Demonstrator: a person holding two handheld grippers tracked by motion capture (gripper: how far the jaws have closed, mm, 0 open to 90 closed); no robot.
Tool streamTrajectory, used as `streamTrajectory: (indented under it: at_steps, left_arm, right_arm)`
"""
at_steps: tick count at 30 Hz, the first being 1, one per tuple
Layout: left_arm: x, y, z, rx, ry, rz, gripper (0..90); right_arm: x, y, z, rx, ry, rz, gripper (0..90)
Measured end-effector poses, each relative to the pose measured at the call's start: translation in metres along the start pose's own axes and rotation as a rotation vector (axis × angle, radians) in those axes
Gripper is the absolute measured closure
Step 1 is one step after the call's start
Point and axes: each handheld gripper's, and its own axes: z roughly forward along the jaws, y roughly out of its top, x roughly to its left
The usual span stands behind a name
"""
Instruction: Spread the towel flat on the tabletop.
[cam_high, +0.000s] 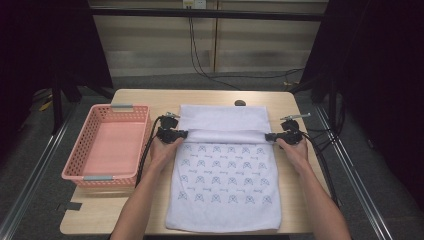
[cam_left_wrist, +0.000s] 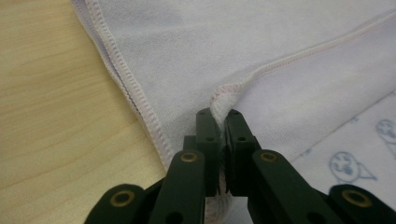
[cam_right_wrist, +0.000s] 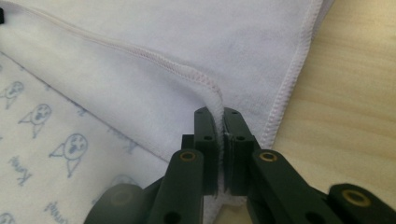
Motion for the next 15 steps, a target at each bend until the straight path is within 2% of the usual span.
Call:
streamTrajectory:
  at_steps: [1, 3, 6, 8, 10, 13, 15]
  left_arm:
    - [0.000, 0.000, -0.004, -0.011, -0.018, -0.004, 86.8]
    - [-0.006, 0.002, -0.011, -0.028, -0.029, 0.016, 86.9]
    - [-0.008, 0.006, -0.028, -0.081, -0.082, 0.005, 87.0]
    - [-0.012, 0.010, -0.040, -0.105, -0.106, 0.023, 87.0]
    - [-0.018, 0.013, -0.055, -0.126, -0.128, 0.050, 87.0]
    - [-0.028, 0.017, -0.080, -0.156, -0.144, 0.086, 87.0]
    - [-0.033, 0.017, -0.093, -0.179, -0.171, 0.093, 87.0]
  right_arm:
    - [-0.001, 0.001, -0.003, -0.023, 0.016, 0.002, 86.5]
    - [0.000, 0.005, -0.013, -0.070, 0.052, 0.001, 86.6]
    - [0.002, 0.015, -0.032, -0.119, 0.087, -0.015, 86.6]
    - [0.002, 0.021, -0.044, -0.150, 0.103, -0.020, 86.6]
    - [0.004, 0.025, -0.057, -0.172, 0.125, -0.024, 86.6]
    - [0.012, 0.029, -0.077, -0.190, 0.141, -0.071, 86.6]
    - [0.018, 0.029, -0.090, -0.195, 0.147, -0.092, 86.6]
